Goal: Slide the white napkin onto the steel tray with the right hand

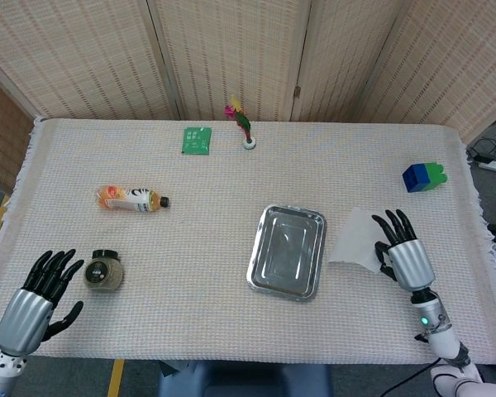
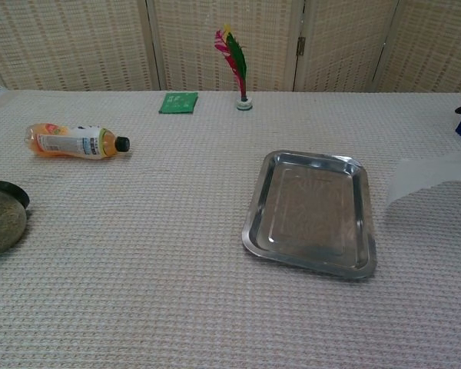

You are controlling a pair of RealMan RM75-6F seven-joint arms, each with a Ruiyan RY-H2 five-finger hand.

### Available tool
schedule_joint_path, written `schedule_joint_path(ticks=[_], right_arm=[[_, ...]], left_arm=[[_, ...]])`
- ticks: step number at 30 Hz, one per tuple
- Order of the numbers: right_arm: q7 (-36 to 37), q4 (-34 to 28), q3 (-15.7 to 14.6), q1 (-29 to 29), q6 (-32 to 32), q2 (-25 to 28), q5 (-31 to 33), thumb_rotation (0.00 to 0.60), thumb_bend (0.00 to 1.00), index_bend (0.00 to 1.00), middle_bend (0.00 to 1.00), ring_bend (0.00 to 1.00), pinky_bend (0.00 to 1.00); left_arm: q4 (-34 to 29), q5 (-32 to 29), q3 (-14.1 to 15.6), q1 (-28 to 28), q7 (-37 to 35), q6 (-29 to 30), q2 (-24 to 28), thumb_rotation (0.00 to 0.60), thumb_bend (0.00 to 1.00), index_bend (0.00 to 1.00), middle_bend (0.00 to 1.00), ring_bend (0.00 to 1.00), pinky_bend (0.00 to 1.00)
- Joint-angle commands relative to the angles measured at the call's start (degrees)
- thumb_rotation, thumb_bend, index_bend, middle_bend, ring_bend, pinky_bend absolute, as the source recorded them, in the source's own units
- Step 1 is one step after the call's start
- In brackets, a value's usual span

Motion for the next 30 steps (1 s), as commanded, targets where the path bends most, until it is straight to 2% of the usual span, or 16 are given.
schedule_joint_path(ticks=[1, 8, 10, 13, 24, 30], right_arm=[[-0.9, -1.2, 0.5, 1.6, 2.9, -0.1, -0.7, 0.600, 0.53, 0.75, 0.18, 0.00, 0.00], [-1.8, -3.5, 0.2, 4.5, 7.3, 0.1, -3.0, 0.600, 0.53, 0.76, 0.18, 0.00, 0.00], [-3.7, -2.7, -0.7, 6.9, 11.0, -0.2, -5.7, 0.600, 0.53, 0.76, 0.18, 0.00, 0.00], [-4.0, -1.9, -1.2, 9.0, 12.9, -0.8, -7.3, 0.600, 0.53, 0.75, 0.18, 0.00, 0.00], [-4.2, 1.0, 0.1, 19.9, 13.0, -3.2, -8.8, 0.600, 0.53, 0.76, 0.18, 0.00, 0.00], [-2.2, 3.5, -0.5, 21.1, 11.1, -4.8, -8.5, 0.600, 0.53, 0.76, 0.18, 0.00, 0.00]], left_arm=[[-0.1, -0.2, 0.0, 0.0, 0.1, -0.3, 0.0, 0.600, 0.43, 0.00, 0.00, 0.00, 0.01], [-0.3, -0.4, 0.0, 0.1, -0.3, 0.0, 0.3, 0.600, 0.43, 0.00, 0.00, 0.00, 0.01], [-0.2, -0.7, -0.2, 0.1, 0.0, -0.1, 0.2, 0.600, 0.43, 0.00, 0.00, 0.00, 0.01], [-0.2, -1.1, -0.3, 0.2, 0.6, -0.4, 0.0, 0.600, 0.44, 0.00, 0.00, 0.00, 0.01], [1.0, -4.0, -1.4, -0.4, 0.0, -2.5, -0.8, 0.600, 0.44, 0.00, 0.00, 0.00, 0.01], [1.6, -5.3, -1.8, -0.6, 0.1, -3.4, -0.9, 0.600, 0.44, 0.00, 0.00, 0.00, 0.01]])
